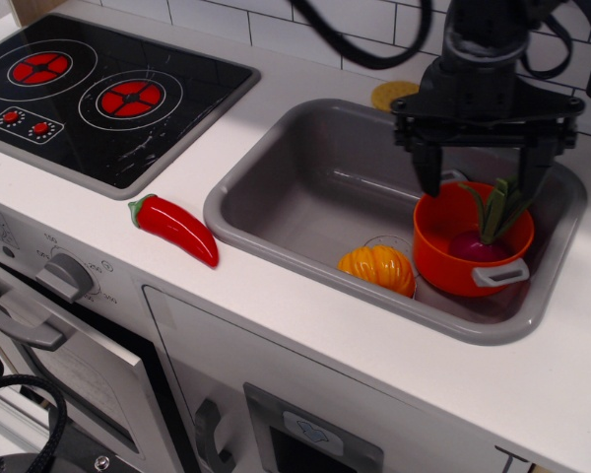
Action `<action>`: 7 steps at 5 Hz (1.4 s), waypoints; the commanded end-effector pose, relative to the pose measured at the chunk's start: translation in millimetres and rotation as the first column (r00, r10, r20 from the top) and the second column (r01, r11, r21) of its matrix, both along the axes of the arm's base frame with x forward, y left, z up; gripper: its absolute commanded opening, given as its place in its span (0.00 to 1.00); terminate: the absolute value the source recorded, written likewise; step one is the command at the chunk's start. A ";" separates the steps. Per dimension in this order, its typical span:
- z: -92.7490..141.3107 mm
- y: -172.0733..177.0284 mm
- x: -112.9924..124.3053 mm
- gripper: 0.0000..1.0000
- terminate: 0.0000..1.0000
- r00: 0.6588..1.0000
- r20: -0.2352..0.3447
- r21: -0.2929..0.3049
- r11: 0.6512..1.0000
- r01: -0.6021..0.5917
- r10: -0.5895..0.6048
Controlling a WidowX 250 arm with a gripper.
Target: Take beet from pot sink
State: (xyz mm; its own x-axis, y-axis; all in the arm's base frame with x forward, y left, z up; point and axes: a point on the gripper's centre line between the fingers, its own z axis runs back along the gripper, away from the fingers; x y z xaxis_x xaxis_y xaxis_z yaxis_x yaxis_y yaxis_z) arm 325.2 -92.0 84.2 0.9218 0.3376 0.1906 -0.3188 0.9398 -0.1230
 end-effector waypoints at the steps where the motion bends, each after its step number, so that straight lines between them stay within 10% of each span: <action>1: 0.5 -14.6 31.1 1.00 0.00 0.996 0.081 0.024 0.999 -0.039 0.037; 3: -19.1 -18.3 45.0 1.00 0.00 0.993 0.094 0.074 0.994 -0.078 0.071; 4: -21.0 -16.3 51.8 0.00 0.00 0.992 0.085 0.074 0.993 -0.094 0.088; 7: -5.5 -13.0 55.4 0.00 0.00 0.982 0.142 0.066 0.989 -0.133 0.123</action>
